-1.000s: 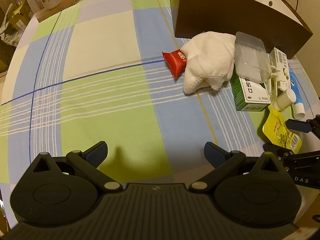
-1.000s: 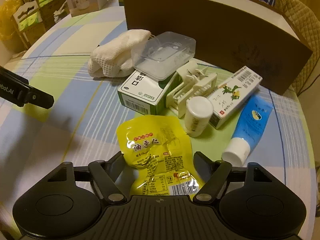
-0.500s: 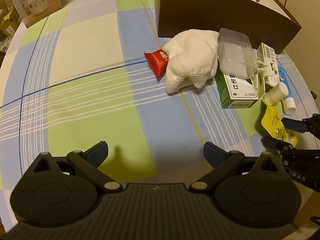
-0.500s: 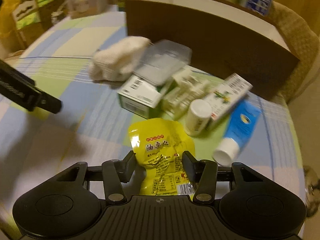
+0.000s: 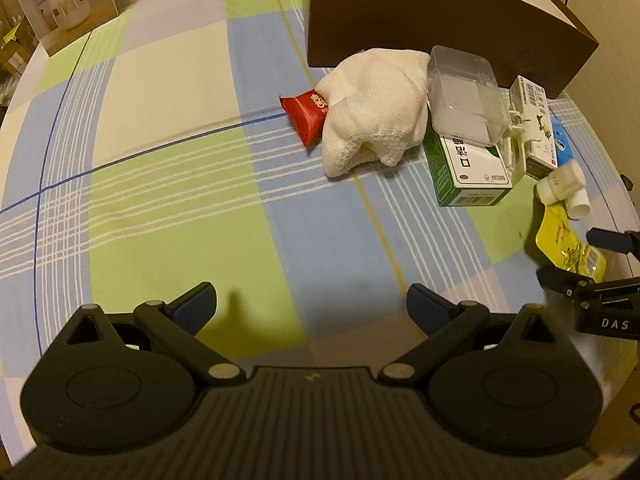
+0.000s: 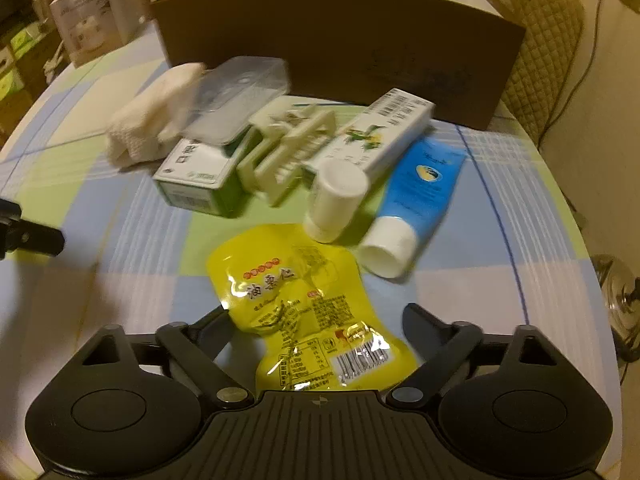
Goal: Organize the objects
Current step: 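Grasp the white cloth with the left gripper while the right gripper lifts the yellow pouch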
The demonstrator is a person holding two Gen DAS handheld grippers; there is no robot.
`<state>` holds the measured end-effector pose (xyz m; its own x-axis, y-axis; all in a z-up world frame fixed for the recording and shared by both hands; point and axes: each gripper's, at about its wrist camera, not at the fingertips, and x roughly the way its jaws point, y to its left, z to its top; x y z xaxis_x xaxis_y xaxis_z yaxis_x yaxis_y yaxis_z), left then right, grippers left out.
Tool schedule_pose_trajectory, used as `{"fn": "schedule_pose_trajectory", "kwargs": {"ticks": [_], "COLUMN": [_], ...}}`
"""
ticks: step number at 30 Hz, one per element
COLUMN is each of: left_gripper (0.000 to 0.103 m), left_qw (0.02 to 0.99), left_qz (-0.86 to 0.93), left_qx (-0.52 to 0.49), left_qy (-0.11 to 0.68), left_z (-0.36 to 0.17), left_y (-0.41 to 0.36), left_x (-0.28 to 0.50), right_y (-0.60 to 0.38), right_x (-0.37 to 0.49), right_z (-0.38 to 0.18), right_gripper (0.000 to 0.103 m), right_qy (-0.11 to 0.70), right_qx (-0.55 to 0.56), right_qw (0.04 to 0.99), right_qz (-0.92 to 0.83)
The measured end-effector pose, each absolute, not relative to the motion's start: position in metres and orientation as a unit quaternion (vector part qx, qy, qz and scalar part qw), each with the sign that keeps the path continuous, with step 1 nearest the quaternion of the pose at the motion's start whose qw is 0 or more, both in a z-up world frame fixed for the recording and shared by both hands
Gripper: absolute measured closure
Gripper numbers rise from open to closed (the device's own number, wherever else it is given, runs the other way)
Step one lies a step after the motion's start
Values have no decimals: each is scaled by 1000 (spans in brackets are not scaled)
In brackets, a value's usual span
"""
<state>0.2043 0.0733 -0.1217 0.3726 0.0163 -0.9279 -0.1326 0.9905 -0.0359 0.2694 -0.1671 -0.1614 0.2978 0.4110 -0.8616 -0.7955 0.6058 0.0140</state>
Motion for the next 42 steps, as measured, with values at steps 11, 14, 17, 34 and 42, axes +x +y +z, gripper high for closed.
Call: {"fn": "schedule_pose_trajectory", "kwargs": {"ticks": [11, 14, 17, 34, 42], "left_gripper": [3, 4, 4, 14, 23], "left_qw": [827, 828, 828, 856, 868], "left_qz": [43, 41, 41, 6, -17], "left_qx": [-56, -51, -50, 19, 44], "left_qy": [558, 557, 556, 517, 495], "left_z": [-121, -121, -121, -110, -105], "left_y": [67, 66, 65, 49, 37], "left_x": [208, 210, 212, 242, 284], "right_y": [-167, -170, -172, -211, -221], "right_x": [252, 248, 246, 284, 301], "right_z": [-155, -148, -141, -76, -74], "right_gripper": [61, 63, 63, 63, 63], "right_qy": [402, 402, 411, 441, 440], "right_qx": [-233, -227, -214, -58, -50], "right_qw": [771, 763, 756, 779, 794], "right_qz": [435, 452, 462, 443, 417]}}
